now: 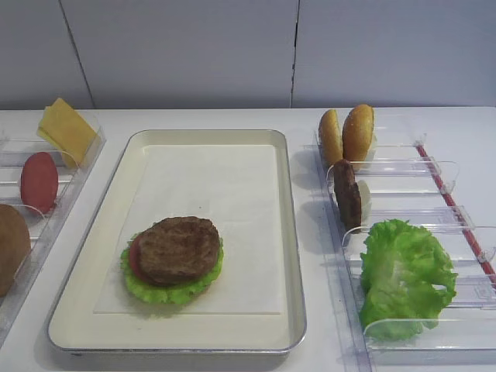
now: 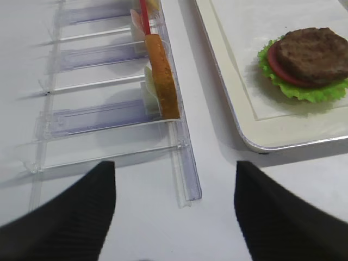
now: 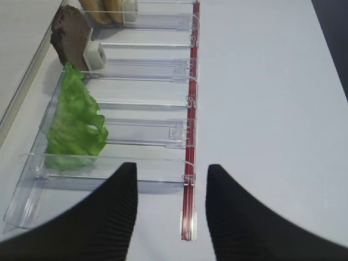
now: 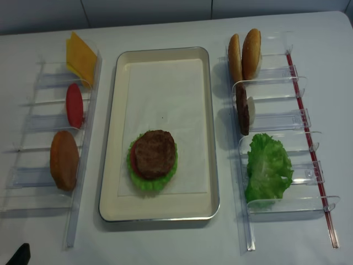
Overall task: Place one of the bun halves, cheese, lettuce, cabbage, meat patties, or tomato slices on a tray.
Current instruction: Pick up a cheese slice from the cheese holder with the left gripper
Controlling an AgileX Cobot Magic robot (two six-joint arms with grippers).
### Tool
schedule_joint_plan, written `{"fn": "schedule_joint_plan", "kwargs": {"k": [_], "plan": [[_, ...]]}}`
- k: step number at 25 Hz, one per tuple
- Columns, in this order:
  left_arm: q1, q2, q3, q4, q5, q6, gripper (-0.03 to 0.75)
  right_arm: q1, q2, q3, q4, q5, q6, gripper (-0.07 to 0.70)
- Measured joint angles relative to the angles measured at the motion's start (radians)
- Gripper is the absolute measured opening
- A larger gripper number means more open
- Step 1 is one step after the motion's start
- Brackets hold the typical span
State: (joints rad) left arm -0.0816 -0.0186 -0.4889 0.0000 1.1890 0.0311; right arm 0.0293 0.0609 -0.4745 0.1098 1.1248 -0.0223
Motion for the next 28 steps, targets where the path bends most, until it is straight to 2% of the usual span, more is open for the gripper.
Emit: {"fn": "schedule_joint_plan", "kwargs": {"k": [10,14,18,19,24,28], "plan": [[0.0,0.0,0.0,0.0,0.0,0.0,0.461,0.0,0.0,0.0,-0.002,-0.002,0.002,0.255],[0.0,0.023,-0.006,0.0,-0.023,-0.007,0.437,0.0,0.0,0.0,-0.002,-0.002,0.002,0.218],[0.0,0.203,-0.053,0.0,-0.102,-0.018,0.432,0.0,0.0,0.0,-0.002,-0.002,0.002,0.187],[0.0,0.254,-0.082,0.0,-0.136,-0.031,0.431,0.0,0.0,0.0,-0.002,-0.002,0.002,0.18],[0.0,0.575,-0.247,-0.018,-0.278,-0.068,0.43,0.0,0.0,0.0,-0.002,-0.002,0.002,0.147],[0.0,0.807,-0.403,-0.028,-0.348,-0.068,0.43,0.0,0.0,0.0,-0.002,-0.002,0.002,0.113]]}}
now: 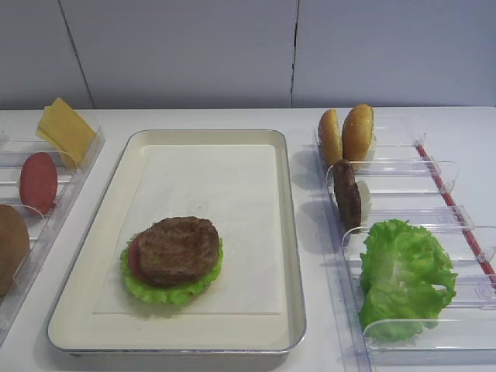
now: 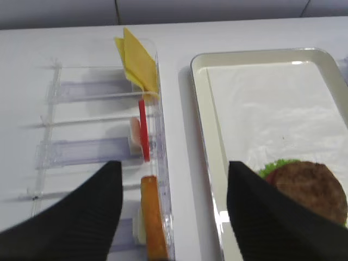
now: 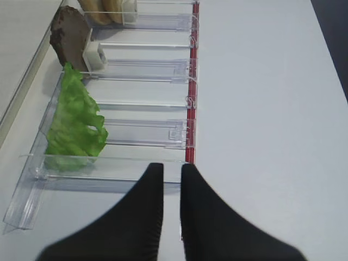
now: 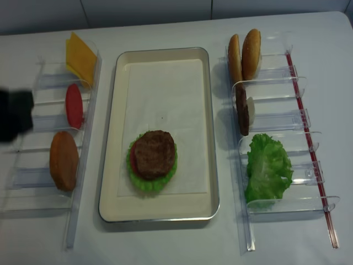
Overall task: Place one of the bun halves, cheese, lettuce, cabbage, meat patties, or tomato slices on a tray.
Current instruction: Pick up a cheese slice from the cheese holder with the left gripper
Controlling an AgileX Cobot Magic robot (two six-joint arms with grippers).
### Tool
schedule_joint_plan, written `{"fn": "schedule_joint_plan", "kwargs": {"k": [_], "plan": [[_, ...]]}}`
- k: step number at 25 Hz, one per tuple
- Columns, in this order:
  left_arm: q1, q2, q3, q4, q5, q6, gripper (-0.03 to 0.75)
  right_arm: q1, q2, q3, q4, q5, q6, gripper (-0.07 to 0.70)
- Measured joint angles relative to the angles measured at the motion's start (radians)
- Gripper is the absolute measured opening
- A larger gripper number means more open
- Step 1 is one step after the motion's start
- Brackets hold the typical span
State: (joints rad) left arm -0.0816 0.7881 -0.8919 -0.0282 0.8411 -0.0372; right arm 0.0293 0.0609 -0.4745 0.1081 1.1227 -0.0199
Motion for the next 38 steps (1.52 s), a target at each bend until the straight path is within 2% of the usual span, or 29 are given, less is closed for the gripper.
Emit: {"fn": "schedule_joint_plan", "kwargs": {"k": [9,13,16,18,20,28,33,38], "plan": [[0.002,0.419,-0.28,0.0,-0.017,0.0,0.43,0.0,0.0,0.0,0.0,0.0,0.0,0.034],[0.059,0.552,-0.358,-0.02,-0.04,0.012,0.43,0.0,0.0,0.0,0.0,0.0,0.0,0.021],[0.132,0.642,-0.409,-0.173,-0.046,0.165,0.428,0.0,0.0,0.0,0.0,0.0,-0.002,0.021],[0.156,0.694,-0.449,-0.307,-0.05,0.254,0.421,0.0,0.0,0.0,0.0,0.0,-0.002,0.02],[0.169,0.751,-0.491,-0.364,-0.05,0.304,0.414,0.0,0.0,0.0,0.0,0.0,-0.002,0.02],[0.217,0.981,-0.643,-0.476,-0.029,0.429,0.41,0.0,0.0,0.0,0.0,0.0,-0.002,0.02],[0.219,1.121,-0.788,-0.507,0.026,0.471,0.41,0.0,0.0,0.0,0.0,0.0,-0.002,0.02],[0.222,1.226,-0.855,-0.509,0.058,0.475,0.41,0.0,0.0,0.0,0.0,0.0,-0.002,0.02]]}}
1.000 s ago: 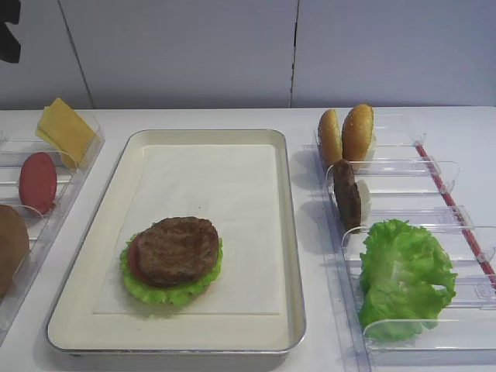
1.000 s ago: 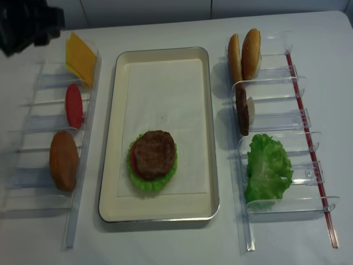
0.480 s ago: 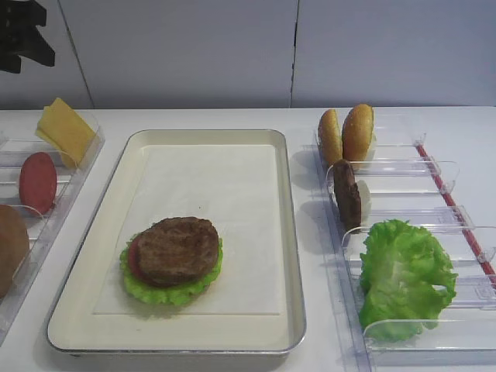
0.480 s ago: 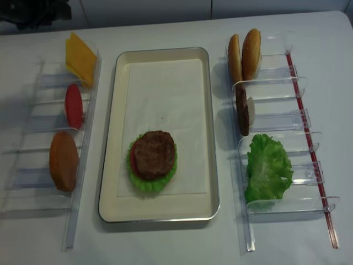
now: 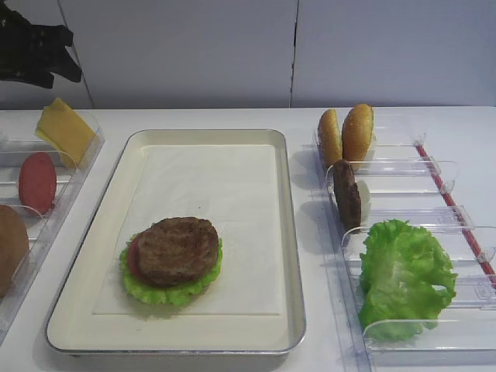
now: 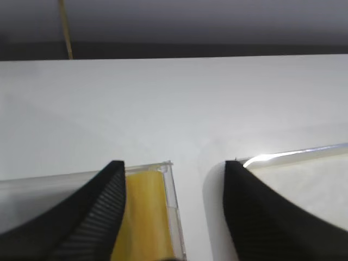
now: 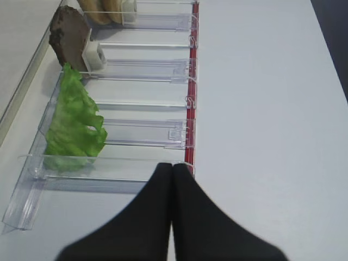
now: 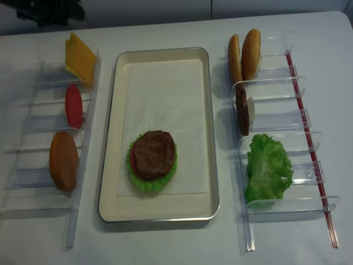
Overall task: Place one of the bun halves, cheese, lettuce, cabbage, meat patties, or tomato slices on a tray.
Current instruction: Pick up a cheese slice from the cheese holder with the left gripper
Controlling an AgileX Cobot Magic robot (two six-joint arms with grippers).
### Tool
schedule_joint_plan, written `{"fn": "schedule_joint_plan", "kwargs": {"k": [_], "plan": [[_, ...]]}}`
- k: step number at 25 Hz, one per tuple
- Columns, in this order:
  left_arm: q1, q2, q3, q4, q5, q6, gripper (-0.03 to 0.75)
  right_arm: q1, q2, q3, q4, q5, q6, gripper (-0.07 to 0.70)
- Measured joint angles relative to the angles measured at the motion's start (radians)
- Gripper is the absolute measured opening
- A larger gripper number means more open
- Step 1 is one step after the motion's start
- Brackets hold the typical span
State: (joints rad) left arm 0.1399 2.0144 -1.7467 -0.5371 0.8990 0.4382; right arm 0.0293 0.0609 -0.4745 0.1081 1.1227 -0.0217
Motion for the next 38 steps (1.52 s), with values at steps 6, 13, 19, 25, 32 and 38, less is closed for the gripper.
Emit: {"fn": "schedule_joint_plan", "kwargs": {"k": [6,13,19,25,32,38], "plan": [[0.021,0.037,-0.01,0.0,0.016,0.003,0.41,0.0,0.0,0.0,0.0,0.0,0.0,0.02],[0.028,0.04,-0.01,0.006,0.041,0.003,0.41,0.0,0.0,0.0,0.0,0.0,0.0,0.02],[0.019,0.04,-0.01,0.006,0.045,0.003,0.409,0.0,0.0,0.0,0.0,0.0,0.0,0.02],[-0.007,0.063,-0.01,0.011,0.078,0.004,0.409,0.0,0.0,0.0,0.0,0.0,0.0,0.02],[-0.011,0.065,-0.01,0.02,0.105,0.004,0.402,0.0,0.0,0.0,0.0,0.0,0.0,0.02],[-0.011,0.065,-0.01,0.035,0.127,0.004,0.37,0.0,0.0,0.0,0.0,0.0,-0.002,0.02]]}}
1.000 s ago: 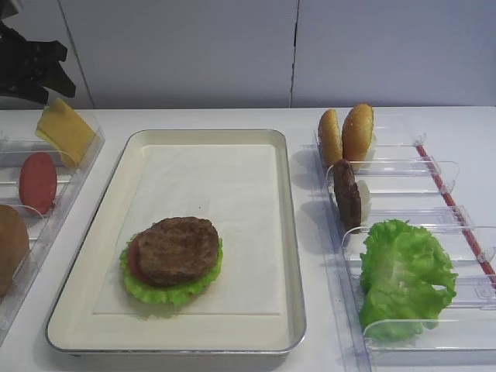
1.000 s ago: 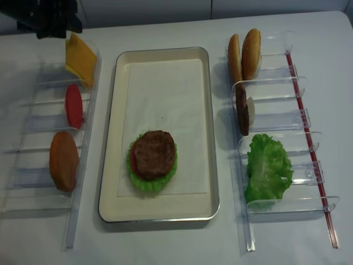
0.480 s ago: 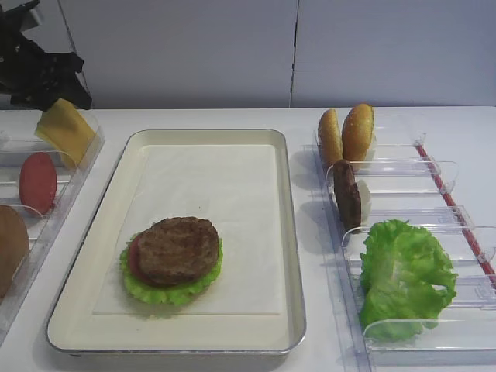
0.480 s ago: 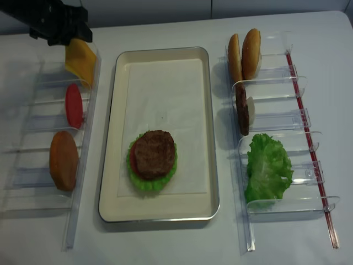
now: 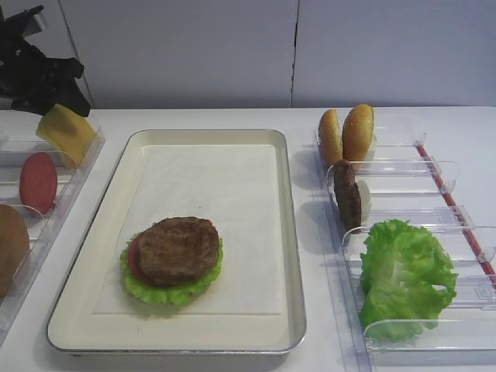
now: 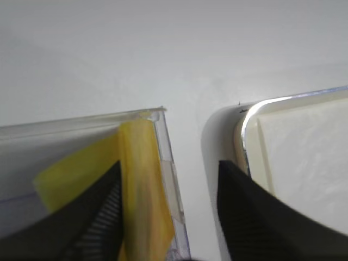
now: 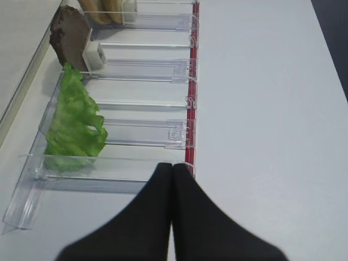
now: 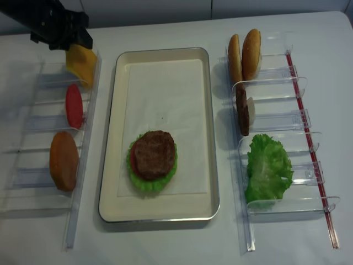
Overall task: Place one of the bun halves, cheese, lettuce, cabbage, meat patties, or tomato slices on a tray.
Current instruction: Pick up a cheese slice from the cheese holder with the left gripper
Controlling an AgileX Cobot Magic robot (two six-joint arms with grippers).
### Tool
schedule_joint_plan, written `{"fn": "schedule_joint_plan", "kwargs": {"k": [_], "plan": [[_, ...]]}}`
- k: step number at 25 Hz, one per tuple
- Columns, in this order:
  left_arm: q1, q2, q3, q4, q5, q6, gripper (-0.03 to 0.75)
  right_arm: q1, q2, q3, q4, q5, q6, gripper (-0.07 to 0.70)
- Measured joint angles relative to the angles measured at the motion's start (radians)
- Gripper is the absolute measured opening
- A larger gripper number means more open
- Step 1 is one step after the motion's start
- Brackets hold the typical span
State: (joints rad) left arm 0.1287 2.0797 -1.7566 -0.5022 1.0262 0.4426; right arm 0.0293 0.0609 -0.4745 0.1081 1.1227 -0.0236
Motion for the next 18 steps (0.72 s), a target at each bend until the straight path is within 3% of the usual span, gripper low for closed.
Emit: {"fn": "schedule_joint_plan", "kwargs": {"k": [6,8,11,18], "plan": [[0.0,0.0,0.0,0.002,0.006,0.0,0.291,0.0,0.0,0.0,0.0,0.002,0.0,0.02],[0.0,0.0,0.0,0.004,0.009,-0.017,0.21,0.0,0.0,0.0,0.0,0.002,0.0,0.02],[0.0,0.0,0.0,0.026,0.009,-0.054,0.027,0.0,0.0,0.0,0.0,0.002,0.0,0.02],[0.0,0.0,-0.029,0.04,0.026,-0.095,0.014,0.0,0.0,0.0,0.0,0.002,0.0,0.02]]}}
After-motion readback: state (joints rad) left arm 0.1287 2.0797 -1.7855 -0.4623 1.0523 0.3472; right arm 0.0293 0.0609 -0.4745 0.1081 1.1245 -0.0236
